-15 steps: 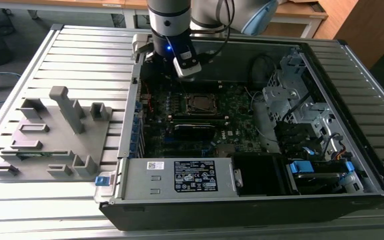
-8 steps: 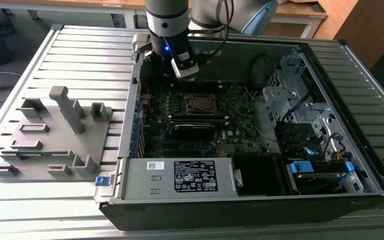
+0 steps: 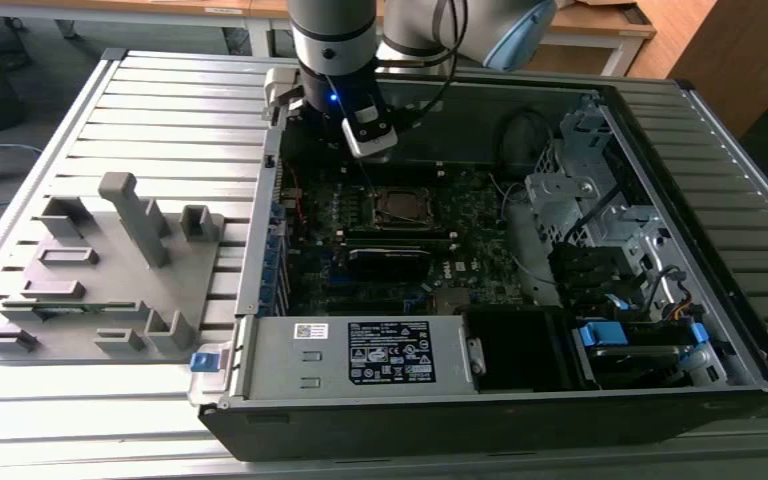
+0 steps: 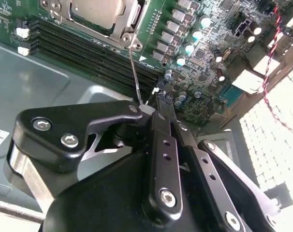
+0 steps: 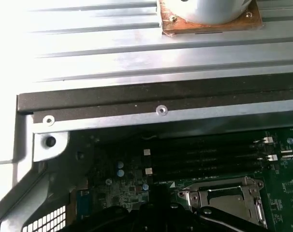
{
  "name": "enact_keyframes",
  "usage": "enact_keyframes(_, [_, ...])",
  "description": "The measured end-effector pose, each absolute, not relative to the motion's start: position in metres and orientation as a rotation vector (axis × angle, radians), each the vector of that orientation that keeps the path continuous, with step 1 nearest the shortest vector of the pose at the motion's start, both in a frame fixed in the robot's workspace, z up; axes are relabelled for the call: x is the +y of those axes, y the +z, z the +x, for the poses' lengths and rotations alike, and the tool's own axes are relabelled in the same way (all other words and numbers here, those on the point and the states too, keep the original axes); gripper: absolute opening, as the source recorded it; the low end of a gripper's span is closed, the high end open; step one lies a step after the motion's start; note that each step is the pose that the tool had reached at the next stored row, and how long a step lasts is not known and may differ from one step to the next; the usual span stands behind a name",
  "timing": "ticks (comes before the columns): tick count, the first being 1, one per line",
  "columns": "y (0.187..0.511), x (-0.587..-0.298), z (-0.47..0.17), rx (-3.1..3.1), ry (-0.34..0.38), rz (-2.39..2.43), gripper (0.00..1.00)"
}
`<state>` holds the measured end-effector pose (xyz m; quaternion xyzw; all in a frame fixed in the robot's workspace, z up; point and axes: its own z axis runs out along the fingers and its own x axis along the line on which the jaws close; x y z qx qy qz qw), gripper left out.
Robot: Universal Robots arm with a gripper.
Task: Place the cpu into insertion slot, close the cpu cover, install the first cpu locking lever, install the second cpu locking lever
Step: 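Install the first cpu locking lever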
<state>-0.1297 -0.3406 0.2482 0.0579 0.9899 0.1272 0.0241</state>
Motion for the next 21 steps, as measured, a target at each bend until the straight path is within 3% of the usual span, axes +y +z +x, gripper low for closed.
enact_keyframes(21, [0.248,-0.341,-0.094,3.065,0.394,0.180,0.11])
